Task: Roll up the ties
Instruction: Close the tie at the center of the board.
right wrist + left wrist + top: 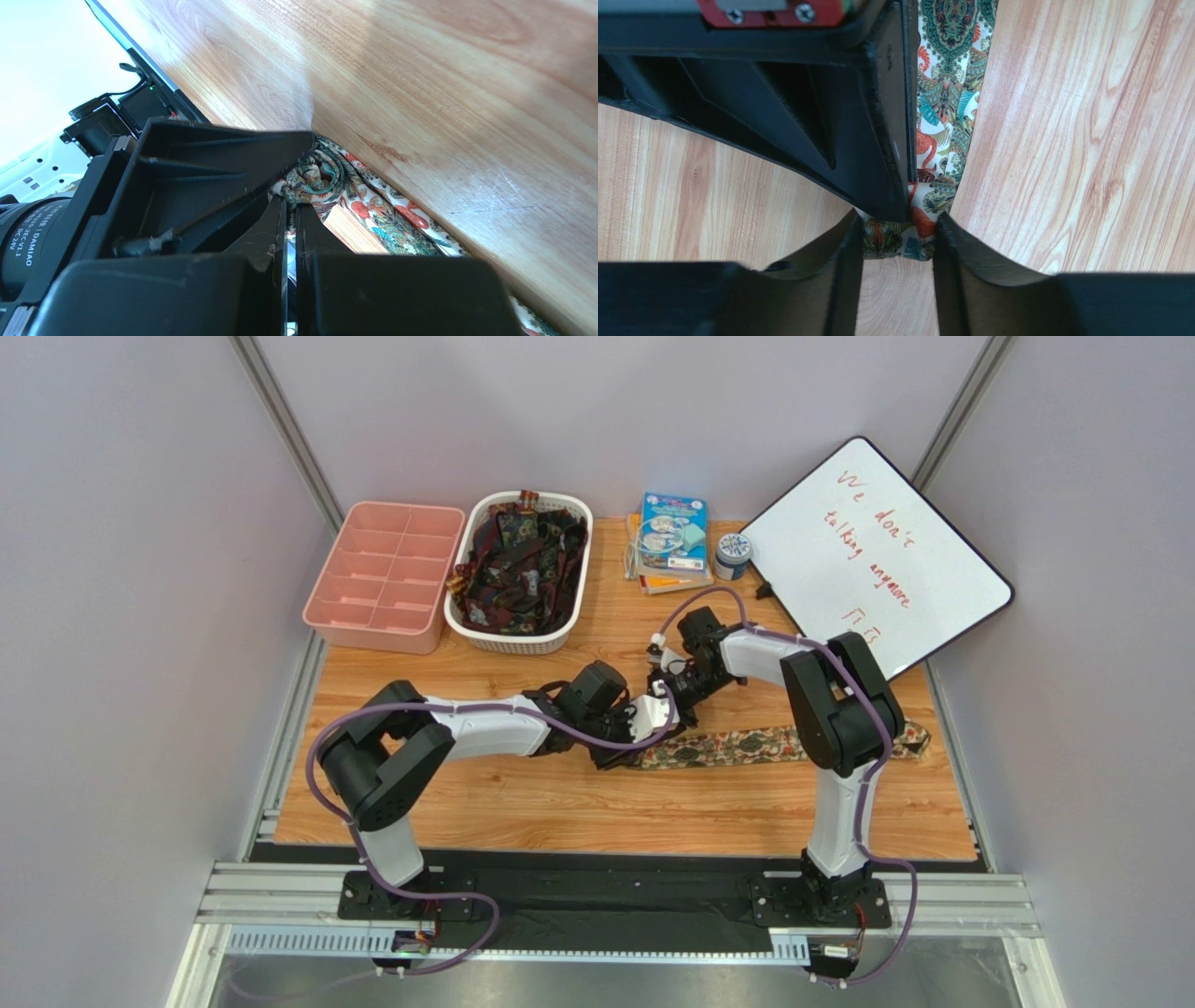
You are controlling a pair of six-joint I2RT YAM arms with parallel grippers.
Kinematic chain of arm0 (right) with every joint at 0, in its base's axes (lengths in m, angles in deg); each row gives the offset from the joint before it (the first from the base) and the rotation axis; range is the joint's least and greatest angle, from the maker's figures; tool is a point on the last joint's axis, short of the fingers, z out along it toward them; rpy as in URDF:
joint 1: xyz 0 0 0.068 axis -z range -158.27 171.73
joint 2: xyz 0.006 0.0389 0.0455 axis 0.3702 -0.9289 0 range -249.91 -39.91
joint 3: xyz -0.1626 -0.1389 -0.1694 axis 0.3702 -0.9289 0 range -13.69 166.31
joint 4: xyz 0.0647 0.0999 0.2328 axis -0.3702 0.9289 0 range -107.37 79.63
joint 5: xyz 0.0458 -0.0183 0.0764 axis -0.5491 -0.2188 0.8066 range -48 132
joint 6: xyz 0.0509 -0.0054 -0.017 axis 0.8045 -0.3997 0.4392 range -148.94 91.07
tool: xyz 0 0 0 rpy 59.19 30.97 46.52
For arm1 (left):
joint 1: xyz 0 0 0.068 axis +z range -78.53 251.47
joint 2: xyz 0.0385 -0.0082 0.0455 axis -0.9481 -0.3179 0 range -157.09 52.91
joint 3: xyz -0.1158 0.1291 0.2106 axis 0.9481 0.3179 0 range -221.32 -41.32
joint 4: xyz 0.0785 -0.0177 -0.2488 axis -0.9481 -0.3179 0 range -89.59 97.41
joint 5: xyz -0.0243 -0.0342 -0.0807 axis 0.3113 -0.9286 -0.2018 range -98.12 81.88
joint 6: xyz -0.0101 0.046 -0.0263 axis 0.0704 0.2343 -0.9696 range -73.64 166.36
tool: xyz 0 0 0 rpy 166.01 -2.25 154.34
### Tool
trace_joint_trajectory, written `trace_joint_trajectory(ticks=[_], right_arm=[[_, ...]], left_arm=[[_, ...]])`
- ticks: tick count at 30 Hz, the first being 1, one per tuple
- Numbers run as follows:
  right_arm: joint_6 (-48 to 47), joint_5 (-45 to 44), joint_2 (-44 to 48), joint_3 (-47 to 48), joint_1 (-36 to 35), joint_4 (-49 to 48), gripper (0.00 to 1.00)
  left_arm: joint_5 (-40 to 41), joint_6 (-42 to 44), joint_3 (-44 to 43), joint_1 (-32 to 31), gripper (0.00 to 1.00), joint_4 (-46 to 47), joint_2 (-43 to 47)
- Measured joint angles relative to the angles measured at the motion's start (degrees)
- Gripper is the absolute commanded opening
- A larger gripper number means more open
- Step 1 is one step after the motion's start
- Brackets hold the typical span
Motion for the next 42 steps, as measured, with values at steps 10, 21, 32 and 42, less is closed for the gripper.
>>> trace_joint_trajectory(ticks=[10, 21, 32, 42], right_arm=[[-4.3, 2.7, -1.0, -2.4, 2.8, -1.3, 0.00], [-5.3, 5.4, -1.8, -5.7, 4.5, -5.0, 0.00], [-5.1, 7.6, -3.8, -5.0, 4.6, -4.9, 0.00], [-10.1, 2.7, -1.4, -3.5, 4.9, -1.2, 0.45]], left_arm=[[-9.6, -7.3, 13.8, 8.0, 0.71, 15.9, 5.9], [-17.4, -20.6, 23.8, 8.4, 0.75, 53.4, -3.0], [-11.6, -13.0, 24.0, 3.7, 0.35, 63.7, -8.6], [-6.0, -6.0, 18.6, 1.0, 0.25, 46.6, -3.8]])
